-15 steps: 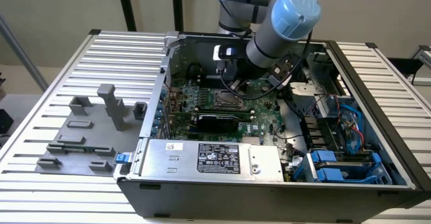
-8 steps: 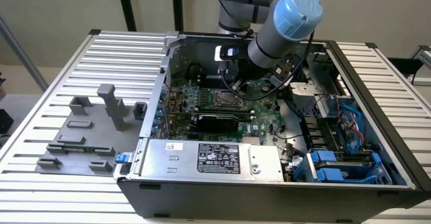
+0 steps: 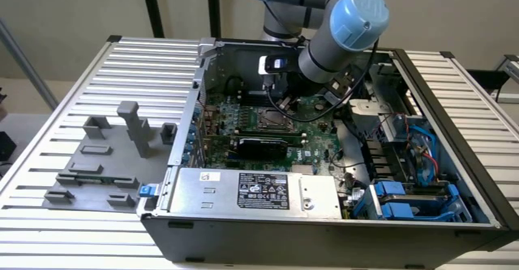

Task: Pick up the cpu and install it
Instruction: 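Install the first cpu locking lever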

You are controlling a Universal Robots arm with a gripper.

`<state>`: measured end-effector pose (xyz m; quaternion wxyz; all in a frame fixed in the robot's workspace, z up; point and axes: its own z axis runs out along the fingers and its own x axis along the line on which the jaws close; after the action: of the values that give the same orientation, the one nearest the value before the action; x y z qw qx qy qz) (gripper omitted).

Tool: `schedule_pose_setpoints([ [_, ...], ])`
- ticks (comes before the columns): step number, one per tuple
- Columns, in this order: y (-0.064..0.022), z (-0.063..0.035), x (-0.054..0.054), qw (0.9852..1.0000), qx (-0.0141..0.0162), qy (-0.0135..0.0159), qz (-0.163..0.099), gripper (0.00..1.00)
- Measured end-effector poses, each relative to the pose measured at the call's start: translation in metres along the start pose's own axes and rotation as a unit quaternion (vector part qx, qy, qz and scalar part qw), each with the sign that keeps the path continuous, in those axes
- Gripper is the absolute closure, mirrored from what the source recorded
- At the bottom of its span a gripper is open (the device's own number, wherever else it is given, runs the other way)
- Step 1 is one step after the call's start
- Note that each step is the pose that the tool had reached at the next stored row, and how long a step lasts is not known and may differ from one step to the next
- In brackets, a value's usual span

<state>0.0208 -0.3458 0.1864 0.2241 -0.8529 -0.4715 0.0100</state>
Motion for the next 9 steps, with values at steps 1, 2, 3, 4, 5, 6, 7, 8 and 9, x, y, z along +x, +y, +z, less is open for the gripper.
schedule_pose_setpoints([
  [1, 0.0001, 0.0000, 0.0000, 1.0000, 0.0007, 0.0008, -0.001, 0.89],
  [2, 0.0002, 0.0000, 0.0002, 1.0000, 0.0010, 0.0011, -0.001, 0.89],
  [3, 0.0002, -0.0002, 0.0002, 1.0000, 0.0011, 0.0012, -0.001, 0.89],
  [4, 0.0000, -0.0008, 0.0003, 1.0000, 0.0013, 0.0012, -0.001, 0.89],
  [5, -0.0004, -0.0020, 0.0004, 1.0000, 0.0015, 0.0010, -0.001, 0.89],
  [6, -0.0009, -0.0032, 0.0007, 1.0000, 0.0017, 0.0009, -0.001, 0.89],
  [7, -0.0013, -0.0045, 0.0008, 1.0000, 0.0018, 0.0008, 0.000, 0.89],
  [8, -0.0014, -0.0052, 0.0006, 1.0000, 0.0019, 0.0007, 0.000, 0.89],
  [9, -0.0013, -0.0057, 0.0004, 1.0000, 0.0020, 0.0008, 0.000, 0.89],
])
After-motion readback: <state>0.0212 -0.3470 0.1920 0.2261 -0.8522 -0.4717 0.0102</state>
